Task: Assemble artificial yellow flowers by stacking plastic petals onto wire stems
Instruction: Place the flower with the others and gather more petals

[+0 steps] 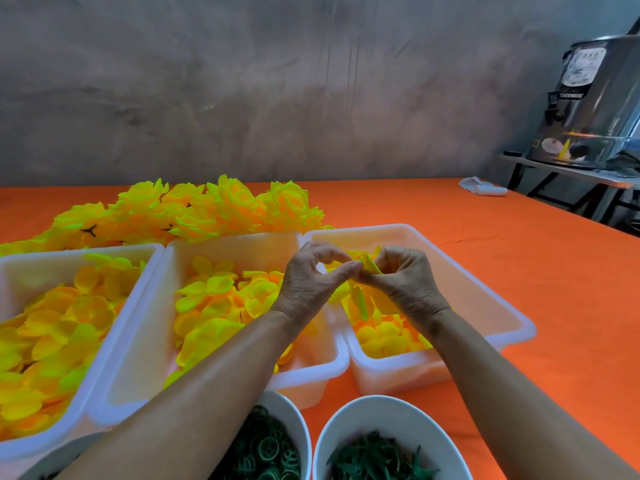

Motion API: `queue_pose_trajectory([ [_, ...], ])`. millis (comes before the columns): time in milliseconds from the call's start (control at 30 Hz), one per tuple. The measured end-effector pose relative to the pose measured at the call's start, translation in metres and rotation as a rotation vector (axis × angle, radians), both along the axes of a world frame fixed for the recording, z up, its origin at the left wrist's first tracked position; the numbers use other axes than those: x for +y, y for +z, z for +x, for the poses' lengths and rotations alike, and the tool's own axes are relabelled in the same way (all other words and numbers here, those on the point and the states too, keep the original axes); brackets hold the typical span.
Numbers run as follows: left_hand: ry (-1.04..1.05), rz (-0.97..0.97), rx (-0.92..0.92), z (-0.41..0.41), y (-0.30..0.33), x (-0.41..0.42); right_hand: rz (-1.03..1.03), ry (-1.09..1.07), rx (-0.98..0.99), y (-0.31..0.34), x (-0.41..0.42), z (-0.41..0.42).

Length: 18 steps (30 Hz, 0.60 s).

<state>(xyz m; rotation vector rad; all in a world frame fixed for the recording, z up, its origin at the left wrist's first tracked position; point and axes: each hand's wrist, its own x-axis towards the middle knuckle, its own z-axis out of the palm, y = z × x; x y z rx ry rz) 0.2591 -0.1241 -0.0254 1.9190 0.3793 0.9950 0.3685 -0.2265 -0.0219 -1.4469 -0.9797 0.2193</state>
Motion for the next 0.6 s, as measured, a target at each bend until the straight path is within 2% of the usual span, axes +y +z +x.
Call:
queue_pose_trajectory([
  [200,-0.012,-0.054,-0.026,-0.002,0.003,-0.001,0.019,-0.001,-0.071,-0.001,0.001,0.001],
  [300,0.03,-0.02,-0.021,-0.003,0.005,-0.003,0.047,-0.093,-0.051,-0.003,0.003,0.006],
  [467,0.028,0.15,0.013,-0.002,0.005,-0.008,0.082,-0.221,0.059,-0.008,0.005,0.017],
  [600,0.054,0.378,0.09,-0.001,0.001,-0.01,0.084,-0.236,0.093,-0.008,0.006,0.019],
])
